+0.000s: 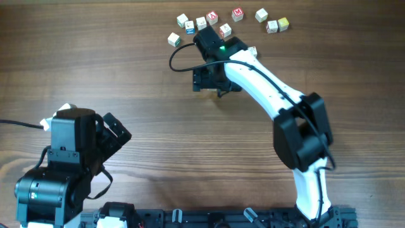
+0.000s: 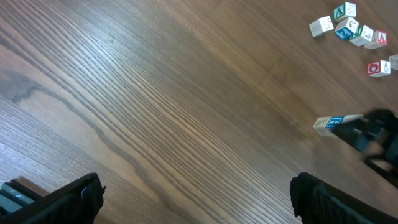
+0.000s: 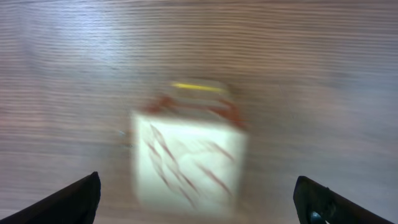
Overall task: Form a tower
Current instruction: 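Open the right gripper and raise it away from the tower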
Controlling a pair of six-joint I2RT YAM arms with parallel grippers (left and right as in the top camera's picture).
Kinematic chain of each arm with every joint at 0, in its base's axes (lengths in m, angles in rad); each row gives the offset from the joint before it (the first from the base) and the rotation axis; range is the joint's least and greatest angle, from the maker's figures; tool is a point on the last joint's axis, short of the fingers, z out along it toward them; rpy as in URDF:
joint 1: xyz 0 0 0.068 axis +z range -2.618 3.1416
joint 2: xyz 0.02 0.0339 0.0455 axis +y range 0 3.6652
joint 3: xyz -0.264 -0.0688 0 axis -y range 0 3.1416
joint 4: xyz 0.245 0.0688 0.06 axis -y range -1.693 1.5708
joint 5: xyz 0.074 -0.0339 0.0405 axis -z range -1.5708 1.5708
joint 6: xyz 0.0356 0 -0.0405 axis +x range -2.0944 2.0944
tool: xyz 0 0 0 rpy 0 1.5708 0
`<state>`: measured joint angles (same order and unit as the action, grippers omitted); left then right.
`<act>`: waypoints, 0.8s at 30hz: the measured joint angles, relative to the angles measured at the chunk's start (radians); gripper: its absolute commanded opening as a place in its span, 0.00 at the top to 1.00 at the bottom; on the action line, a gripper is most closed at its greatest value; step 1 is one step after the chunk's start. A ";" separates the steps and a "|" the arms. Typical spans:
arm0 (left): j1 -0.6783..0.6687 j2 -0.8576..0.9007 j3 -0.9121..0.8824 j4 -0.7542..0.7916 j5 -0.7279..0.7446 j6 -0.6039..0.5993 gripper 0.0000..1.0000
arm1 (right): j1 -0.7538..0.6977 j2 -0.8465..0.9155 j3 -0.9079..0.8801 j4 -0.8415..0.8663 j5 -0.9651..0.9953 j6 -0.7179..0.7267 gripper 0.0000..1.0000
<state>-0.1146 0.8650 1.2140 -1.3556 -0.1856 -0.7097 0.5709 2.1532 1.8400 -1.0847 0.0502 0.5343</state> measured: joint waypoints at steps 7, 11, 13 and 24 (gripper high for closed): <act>0.000 0.000 0.000 0.000 0.000 0.000 0.00 | 0.000 -0.380 0.000 -0.093 0.130 0.004 0.00; 0.000 0.000 0.000 0.000 0.000 0.000 0.00 | 0.000 -0.409 0.000 -0.142 0.145 0.004 0.00; 0.000 0.000 0.000 0.001 0.000 0.000 0.00 | 0.000 -0.409 0.000 -0.154 0.182 0.004 0.01; 0.000 0.000 0.000 0.000 0.000 0.000 0.00 | -0.079 -0.343 0.000 -0.112 0.268 0.053 0.00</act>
<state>-0.1146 0.8646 1.2140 -1.3552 -0.1856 -0.7097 0.4915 1.8103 1.8404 -1.1965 0.3183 0.5873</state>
